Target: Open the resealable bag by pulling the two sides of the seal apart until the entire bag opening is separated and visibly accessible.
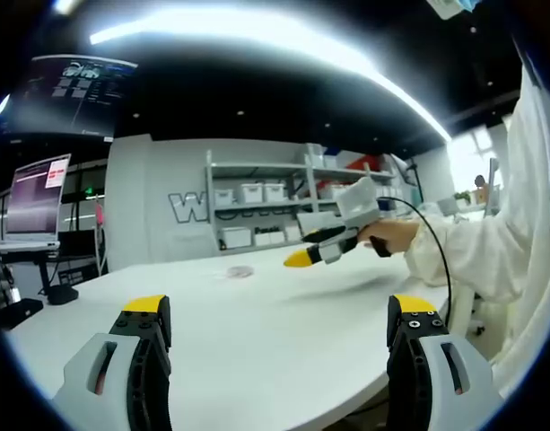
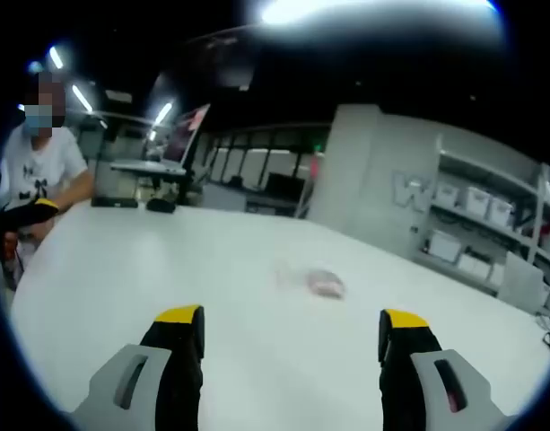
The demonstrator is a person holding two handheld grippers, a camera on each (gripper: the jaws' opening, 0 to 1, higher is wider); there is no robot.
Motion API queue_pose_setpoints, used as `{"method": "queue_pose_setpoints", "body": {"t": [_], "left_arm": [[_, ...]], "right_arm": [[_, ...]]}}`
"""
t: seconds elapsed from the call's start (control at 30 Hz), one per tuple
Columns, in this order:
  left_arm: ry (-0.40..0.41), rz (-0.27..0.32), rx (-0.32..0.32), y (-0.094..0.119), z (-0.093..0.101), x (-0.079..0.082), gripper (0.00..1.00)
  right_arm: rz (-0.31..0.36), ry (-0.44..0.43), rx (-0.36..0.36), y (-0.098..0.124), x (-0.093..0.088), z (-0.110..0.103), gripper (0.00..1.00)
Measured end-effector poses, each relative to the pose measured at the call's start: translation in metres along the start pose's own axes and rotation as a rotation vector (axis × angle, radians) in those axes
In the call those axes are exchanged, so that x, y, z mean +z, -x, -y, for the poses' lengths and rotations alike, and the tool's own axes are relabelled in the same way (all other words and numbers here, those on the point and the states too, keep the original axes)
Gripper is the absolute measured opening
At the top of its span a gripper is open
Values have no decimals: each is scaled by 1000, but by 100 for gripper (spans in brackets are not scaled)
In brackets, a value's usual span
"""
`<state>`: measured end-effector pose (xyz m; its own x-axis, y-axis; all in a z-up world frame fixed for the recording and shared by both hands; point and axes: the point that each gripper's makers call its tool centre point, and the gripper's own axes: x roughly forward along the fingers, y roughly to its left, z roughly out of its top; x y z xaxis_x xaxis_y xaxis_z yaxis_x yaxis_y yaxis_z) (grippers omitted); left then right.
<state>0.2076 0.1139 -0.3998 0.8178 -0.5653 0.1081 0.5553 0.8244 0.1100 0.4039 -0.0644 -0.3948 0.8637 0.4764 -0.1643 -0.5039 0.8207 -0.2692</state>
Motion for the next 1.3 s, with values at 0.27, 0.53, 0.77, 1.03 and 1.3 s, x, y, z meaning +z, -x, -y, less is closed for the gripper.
{"method": "queue_pose_setpoints", "body": {"t": [0.27,0.53,0.77,1.03,1.3], "left_arm": [[0,-5,-8,-1,4,-1,99],[3,-10,-1,0,0,-3,99],[5,-13,-5,-1,1,-4,99],[4,-15,-2,-1,-1,-4,99],[5,-15,-8,-3,2,-3,99]], "right_arm": [[0,13,-28,4,-4,9,80],[5,-19,-16,15,-7,7,80],[-13,20,-23,25,-12,6,80],[-26,56,-31,35,-17,6,80],[-8,40,-31,47,-15,6,80]]}}
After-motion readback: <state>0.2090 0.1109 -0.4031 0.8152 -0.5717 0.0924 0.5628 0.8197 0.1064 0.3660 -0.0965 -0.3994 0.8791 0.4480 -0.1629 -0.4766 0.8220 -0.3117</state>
